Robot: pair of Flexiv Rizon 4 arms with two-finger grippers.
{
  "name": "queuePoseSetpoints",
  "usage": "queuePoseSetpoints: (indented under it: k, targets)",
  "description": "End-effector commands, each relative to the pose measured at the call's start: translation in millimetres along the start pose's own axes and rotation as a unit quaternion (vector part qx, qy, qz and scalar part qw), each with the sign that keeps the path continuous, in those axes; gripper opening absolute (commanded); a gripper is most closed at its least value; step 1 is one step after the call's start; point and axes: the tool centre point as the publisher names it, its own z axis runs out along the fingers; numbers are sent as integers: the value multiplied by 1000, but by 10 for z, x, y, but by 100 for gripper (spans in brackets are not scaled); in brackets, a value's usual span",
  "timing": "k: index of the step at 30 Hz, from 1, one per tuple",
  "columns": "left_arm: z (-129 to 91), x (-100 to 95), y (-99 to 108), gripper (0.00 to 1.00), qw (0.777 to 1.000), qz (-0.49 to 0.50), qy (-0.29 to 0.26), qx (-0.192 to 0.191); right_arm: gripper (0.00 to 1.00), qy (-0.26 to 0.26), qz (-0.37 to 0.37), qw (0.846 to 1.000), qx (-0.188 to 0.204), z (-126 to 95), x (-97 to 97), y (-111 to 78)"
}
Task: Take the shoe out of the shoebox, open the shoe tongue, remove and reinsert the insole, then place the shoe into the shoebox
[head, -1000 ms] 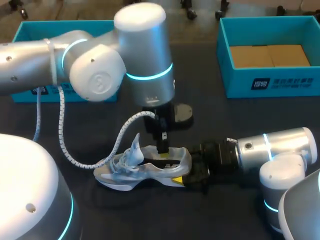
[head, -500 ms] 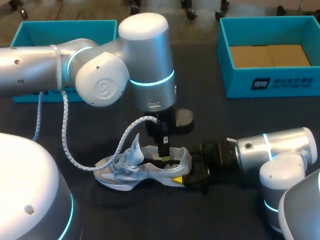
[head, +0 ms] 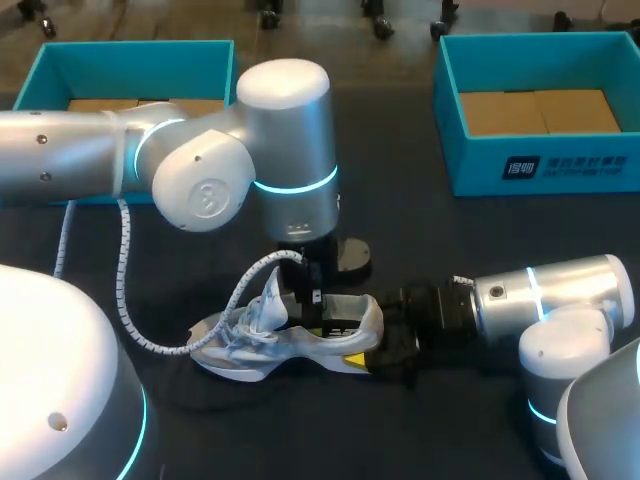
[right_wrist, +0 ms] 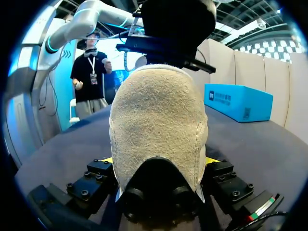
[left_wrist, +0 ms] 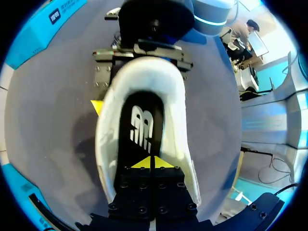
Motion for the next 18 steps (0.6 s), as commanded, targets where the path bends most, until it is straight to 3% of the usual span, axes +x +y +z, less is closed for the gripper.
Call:
queuePoseSetpoints:
  k: [1, 12, 13, 14, 18]
  targets:
    - [20, 58, 113, 0, 1000, 2, 7, 4, 0, 1, 0, 1000, 4, 18, -6, 12]
    - [75, 189, 281, 0, 1000, 15, 24, 1, 0, 1, 0, 1000, 4, 18, -6, 12]
    - [87, 190, 283, 2, 1000, 16, 22, 1, 0, 1, 0, 1000, 4, 18, -6, 12]
    - [101, 188, 284, 19, 1000, 16, 21, 0, 0, 1, 0, 1000, 4, 18, -6, 12]
    - [128, 165, 274, 32, 1000, 14, 28, 0, 0, 1, 0, 1000, 4, 18, -6, 12]
